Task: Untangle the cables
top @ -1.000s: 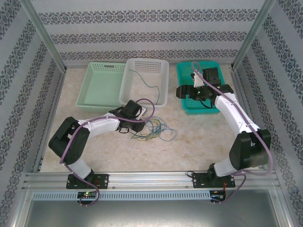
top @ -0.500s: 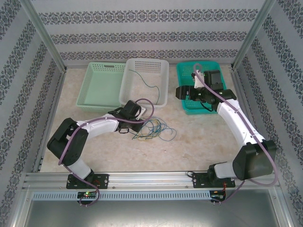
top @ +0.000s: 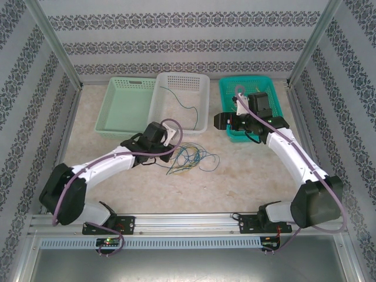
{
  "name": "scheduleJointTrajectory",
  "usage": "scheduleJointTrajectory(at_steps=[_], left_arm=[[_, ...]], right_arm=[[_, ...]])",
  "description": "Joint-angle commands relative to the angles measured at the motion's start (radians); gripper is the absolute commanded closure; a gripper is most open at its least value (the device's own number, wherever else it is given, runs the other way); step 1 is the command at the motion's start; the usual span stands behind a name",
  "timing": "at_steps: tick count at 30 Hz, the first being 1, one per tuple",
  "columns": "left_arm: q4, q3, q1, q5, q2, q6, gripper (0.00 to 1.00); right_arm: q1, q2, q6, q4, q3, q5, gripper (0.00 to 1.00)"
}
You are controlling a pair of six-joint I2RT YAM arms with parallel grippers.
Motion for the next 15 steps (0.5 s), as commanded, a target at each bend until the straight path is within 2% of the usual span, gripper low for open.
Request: scheduleJointTrajectory(at_steps=[1,3,8,11,13,15], left_arm=[[-0.048,0.009,0.013,-0.023,-0.098,-0.012,1.00],[-0.056,0.015,0.013,-0.027,-0.121,-0.004,0.99],[-0.075,0.017,0.013,-0.018,-0.043,0.006,0.76],[-0.028,-0.017,0.012,-0.006,0.011,-0.010,0.68],[0.020,-0.039,0.012,0.000,0.040,-0.017,0.54],[0.043,-0.040,0.013,0.015,0.074,-0.014,0.47]], right_arm=[[0.030,-0.036,0.011,0.055,-0.032,-0.019,0.09],[0.060,-0.033,0.004,0.063,-0.039,-0.017,0.08],[0.107,0.001,0.015,0.066,-0.053,0.012,0.09],[0.113,0.004,0.026,0.085,-0.069,0.013,0.09],[0.112,0.000,0.025,0.084,-0.070,0.019,0.08],[0.112,-0.001,0.021,0.080,-0.067,0.023,0.08]])
